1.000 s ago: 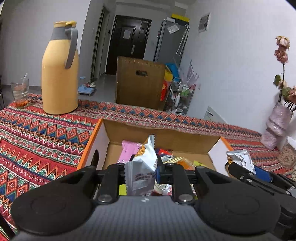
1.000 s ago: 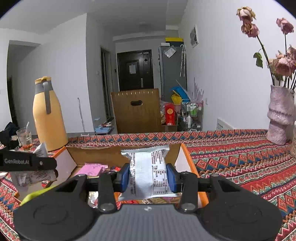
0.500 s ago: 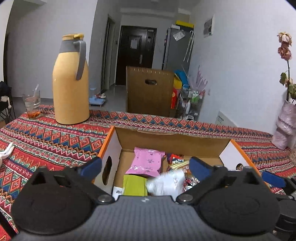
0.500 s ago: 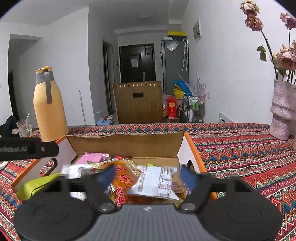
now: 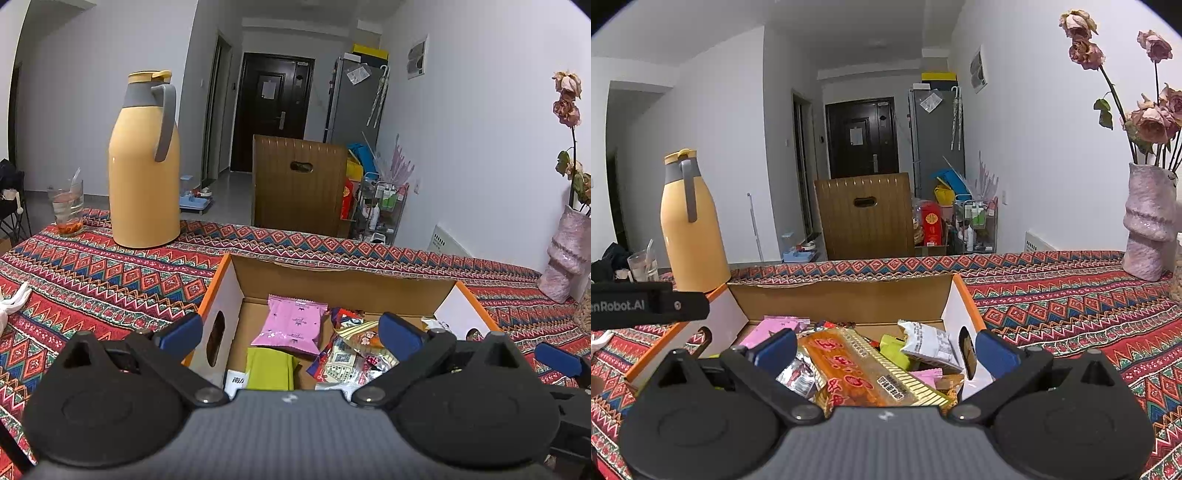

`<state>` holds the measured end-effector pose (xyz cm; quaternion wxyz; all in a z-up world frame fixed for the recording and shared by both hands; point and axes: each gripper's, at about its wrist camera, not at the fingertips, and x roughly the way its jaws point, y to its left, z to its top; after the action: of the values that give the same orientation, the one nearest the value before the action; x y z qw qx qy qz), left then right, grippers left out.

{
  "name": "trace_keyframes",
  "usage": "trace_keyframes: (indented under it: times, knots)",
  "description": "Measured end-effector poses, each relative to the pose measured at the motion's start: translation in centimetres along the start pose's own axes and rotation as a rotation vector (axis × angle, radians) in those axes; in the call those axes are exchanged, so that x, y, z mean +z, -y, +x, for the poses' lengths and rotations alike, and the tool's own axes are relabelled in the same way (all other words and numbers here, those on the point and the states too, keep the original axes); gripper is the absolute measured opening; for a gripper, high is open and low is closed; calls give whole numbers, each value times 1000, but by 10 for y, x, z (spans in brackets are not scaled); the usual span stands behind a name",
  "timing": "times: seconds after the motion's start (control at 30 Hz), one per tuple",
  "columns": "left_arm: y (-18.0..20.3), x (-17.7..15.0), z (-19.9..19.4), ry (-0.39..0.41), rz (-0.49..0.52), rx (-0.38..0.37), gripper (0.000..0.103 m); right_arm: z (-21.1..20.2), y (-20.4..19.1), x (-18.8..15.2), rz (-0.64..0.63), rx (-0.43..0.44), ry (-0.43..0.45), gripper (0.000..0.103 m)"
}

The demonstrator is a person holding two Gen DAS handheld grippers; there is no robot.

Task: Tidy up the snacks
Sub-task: 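Pull both grippers back from the box toward the remaining packets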

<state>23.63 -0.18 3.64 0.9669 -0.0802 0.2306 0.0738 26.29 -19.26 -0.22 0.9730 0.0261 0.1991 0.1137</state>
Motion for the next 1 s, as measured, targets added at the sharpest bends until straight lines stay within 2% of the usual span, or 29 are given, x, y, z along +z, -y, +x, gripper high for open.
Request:
trace_keyframes:
  times: [0.5,1.0]
  knots:
    - [2,15,-36,28,-13,-13,103,-38,1,16,-24,-6,54,103]
    - [-15,-1,-76,-4,10,-24,103,-86,18,-4,-32,-35,39,103]
